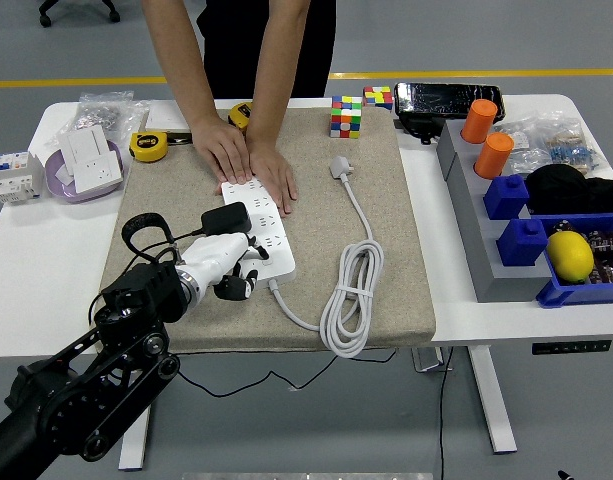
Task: Pick up the plug,place it near the board,insert it into the board,press the button
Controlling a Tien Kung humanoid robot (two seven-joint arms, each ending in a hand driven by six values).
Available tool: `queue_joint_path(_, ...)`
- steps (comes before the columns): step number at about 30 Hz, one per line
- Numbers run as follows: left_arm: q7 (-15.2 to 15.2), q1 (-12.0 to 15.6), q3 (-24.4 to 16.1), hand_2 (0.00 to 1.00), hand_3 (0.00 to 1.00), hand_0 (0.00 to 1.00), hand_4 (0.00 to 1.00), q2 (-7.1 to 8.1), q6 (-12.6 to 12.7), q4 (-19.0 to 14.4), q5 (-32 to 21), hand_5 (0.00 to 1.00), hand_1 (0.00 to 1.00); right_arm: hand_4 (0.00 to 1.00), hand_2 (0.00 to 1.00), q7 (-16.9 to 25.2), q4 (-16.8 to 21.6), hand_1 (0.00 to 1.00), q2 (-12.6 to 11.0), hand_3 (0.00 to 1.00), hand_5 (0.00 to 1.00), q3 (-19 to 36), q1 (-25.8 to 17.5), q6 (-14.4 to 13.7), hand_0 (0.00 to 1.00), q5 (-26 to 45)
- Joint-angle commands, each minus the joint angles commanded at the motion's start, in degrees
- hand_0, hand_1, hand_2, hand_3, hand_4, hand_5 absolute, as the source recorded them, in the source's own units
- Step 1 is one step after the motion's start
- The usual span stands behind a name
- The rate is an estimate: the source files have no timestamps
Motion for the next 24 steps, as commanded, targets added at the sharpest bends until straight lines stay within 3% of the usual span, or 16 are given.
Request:
queue_joint_path(16,0.8,0.0,0.1,0.157,0.694,0.165,0.416,0.18,-1.9,0.4,-0.1,0.064,0.038,0.998,0.740,0.0,0.0,0.753,0.0,0.773,0.885,0.0,0.0,0.0,0.838,-0.1)
queue_joint_path(23,-0.2,0.3,-0.3,0.157,0.689,0.167,0.415,0.28,0.3,-1.1,1.4,0.064,0.038,0.998,0.740,0.0,0.0,0.753,-0.1,0.773,0.886,0.0,-0.1,0.0,0.839,-0.2)
queue_joint_path(24,-0.5,0.5,-0.4,0.153,0.611,0.167,0.415,0.31,1.0,-1.7,1.7,0.063,0.035,0.998,0.740,0.0,0.0,0.753,-0.1,0.773,0.886,0.0,-0.1,0.0,0.839,-0.1)
